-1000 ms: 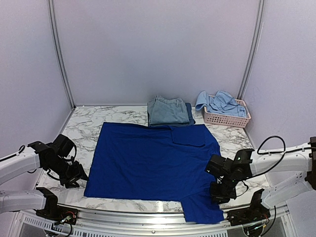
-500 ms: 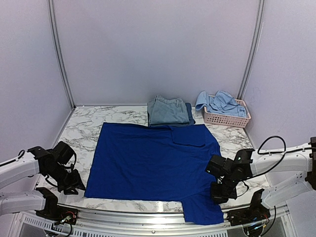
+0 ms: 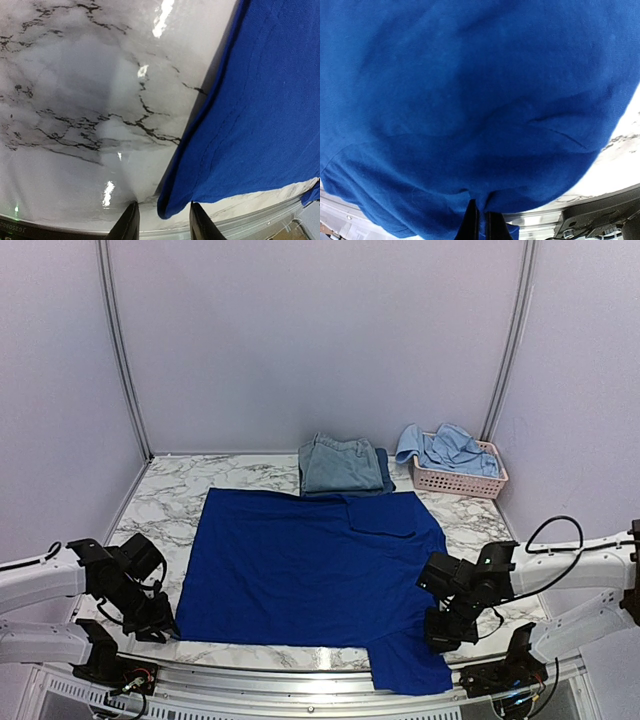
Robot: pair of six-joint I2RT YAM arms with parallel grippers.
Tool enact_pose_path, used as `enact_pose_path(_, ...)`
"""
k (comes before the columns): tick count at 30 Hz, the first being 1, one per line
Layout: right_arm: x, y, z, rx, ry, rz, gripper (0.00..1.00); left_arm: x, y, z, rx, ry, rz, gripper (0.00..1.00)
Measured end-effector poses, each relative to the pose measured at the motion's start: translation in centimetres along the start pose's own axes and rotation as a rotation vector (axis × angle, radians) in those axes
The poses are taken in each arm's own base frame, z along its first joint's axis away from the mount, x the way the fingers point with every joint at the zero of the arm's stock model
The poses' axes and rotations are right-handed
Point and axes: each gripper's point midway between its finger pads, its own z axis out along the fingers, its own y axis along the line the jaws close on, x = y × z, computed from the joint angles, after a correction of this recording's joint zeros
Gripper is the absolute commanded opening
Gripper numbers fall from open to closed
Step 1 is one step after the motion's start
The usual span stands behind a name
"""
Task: Fold and stack the mixed laundry pile
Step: Pick up the flattened T-shirt from the center of the board, then fold the flattened T-shirt at the center of the board.
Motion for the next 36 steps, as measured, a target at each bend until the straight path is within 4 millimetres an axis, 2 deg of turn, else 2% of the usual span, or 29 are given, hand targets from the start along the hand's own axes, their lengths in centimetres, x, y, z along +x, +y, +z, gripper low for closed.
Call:
enact_pose_path(3, 0.0, 0.3, -0.4, -0.024, -0.008, -0.002, 0.0, -0.2, -0.2, 0.3, -0.002, 0.006, -0.009, 0.18)
enact_pose_path(6, 0.0, 0.5, -0.7, -0.046, -0.016, -0.002, 0.0, -0.4, -0.5, 0.4, 0.006, 0.0, -0.007, 0.0)
enact_pose_path(13, -0.2, 1.5, -2.1, -0.101, -0.037, 0.007, 0.0, -0.5, -1.5, -0.1, 0.058, -0.011, -0.023, 0.0)
enact_pose_path(25, -0.5, 3.2, -7.0, -0.258, -0.116, 0.069, 0.0, -2.3, -5.7, -4.6, 0.193, -0.084, -0.05, 0.0)
enact_pose_path(29, -1.8, 3.7, -8.6, -0.287, -0.161, 0.1, 0.0, -4.1, -6.7, -6.6, 0.236, -0.132, -0.093, 0.0)
enact_pose_path(32, -3.7, 4.1, -10.3, -0.32, -0.213, 0.133, 0.0, -5.5, -7.0, -7.7, 0.256, -0.161, -0.121, 0.0)
enact_pose_path(36, -6.8, 4.5, -12.8, -0.348, -0.287, 0.164, 0.0, -6.7, -7.2, -8.3, 0.244, -0.172, -0.129, 0.0)
